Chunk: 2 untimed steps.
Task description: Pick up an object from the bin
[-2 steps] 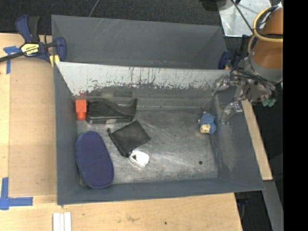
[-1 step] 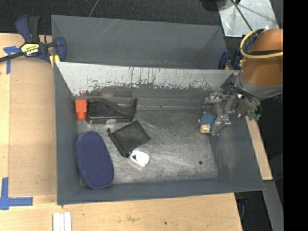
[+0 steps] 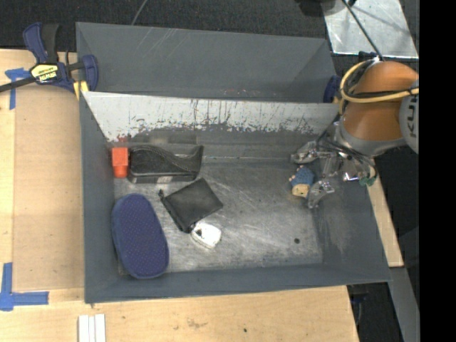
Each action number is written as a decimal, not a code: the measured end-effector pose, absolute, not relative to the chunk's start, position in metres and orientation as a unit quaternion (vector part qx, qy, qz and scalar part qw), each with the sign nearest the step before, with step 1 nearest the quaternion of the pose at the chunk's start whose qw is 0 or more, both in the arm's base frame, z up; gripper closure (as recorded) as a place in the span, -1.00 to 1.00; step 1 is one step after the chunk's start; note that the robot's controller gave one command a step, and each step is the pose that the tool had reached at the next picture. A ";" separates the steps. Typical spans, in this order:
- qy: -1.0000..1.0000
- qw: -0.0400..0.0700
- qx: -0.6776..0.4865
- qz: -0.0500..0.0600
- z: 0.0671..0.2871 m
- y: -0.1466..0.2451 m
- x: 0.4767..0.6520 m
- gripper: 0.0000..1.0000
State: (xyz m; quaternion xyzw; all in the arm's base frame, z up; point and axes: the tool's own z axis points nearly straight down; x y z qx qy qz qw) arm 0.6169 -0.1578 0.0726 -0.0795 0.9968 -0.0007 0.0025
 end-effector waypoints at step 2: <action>0.997 0.001 -0.078 0.000 0.076 -0.158 0.606 -1.00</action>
Offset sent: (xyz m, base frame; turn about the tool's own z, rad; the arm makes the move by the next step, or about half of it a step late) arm 0.0051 -0.0003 0.0045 -0.0282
